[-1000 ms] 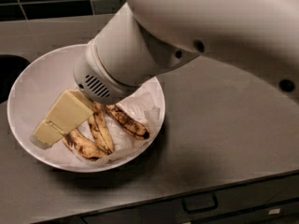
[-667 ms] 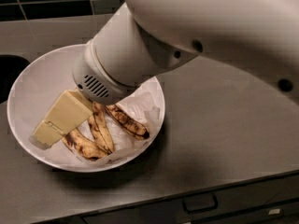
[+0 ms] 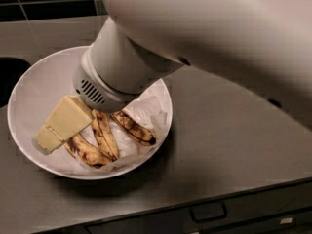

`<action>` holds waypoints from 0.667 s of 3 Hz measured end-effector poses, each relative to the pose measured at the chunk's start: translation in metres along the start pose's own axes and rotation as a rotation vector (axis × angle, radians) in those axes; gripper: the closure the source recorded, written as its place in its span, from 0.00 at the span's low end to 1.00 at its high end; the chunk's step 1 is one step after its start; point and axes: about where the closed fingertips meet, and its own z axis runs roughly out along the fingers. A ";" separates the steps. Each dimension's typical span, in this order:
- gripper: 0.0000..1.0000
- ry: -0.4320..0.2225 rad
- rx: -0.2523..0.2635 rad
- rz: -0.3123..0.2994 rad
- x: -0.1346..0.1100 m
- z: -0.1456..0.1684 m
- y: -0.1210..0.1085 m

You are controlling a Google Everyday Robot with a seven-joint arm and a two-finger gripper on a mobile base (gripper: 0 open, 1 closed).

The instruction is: Pick banana from white bowl

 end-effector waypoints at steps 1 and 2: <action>0.00 0.057 0.077 0.096 0.009 0.002 -0.008; 0.00 0.123 0.037 0.198 0.014 0.007 -0.006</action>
Offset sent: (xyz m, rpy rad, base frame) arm 0.0115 -0.0116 -0.0515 -0.0957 0.3750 -0.2195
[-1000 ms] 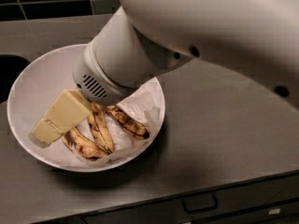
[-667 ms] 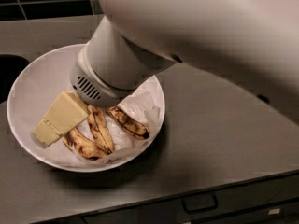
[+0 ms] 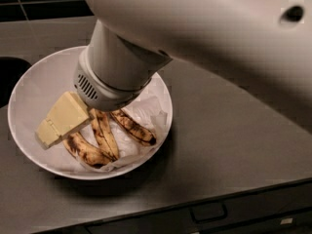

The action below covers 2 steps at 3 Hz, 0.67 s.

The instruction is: Pick banana from white bowl

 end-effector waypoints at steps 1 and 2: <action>0.00 -0.013 0.019 -0.016 -0.006 -0.003 0.003; 0.00 -0.056 0.093 -0.026 -0.015 -0.007 0.003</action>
Offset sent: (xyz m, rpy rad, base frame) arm 0.0239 0.0030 0.0044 -0.0427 -0.1703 -0.0955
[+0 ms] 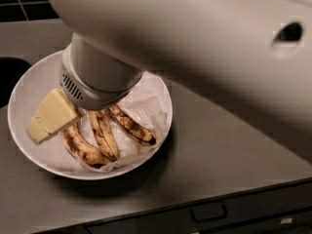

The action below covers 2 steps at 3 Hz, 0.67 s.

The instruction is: Pick banana from white bowl

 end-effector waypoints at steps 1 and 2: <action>0.00 -0.034 0.029 0.048 -0.011 0.014 -0.012; 0.00 -0.039 0.034 0.035 -0.017 0.019 -0.006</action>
Offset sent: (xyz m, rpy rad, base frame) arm 0.0453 0.0035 -0.0437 0.0449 0.0920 -0.0716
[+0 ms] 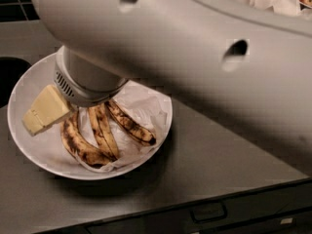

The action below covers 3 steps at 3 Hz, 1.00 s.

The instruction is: Pick banana from white bowl

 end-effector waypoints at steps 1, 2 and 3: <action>0.00 -0.009 -0.013 0.006 -0.002 0.009 0.001; 0.00 -0.007 -0.030 0.023 0.001 0.024 -0.002; 0.00 0.023 0.006 0.035 0.007 0.031 -0.008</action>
Offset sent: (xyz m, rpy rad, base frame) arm 0.0245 0.0070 -0.0523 0.0431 0.0768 -0.0135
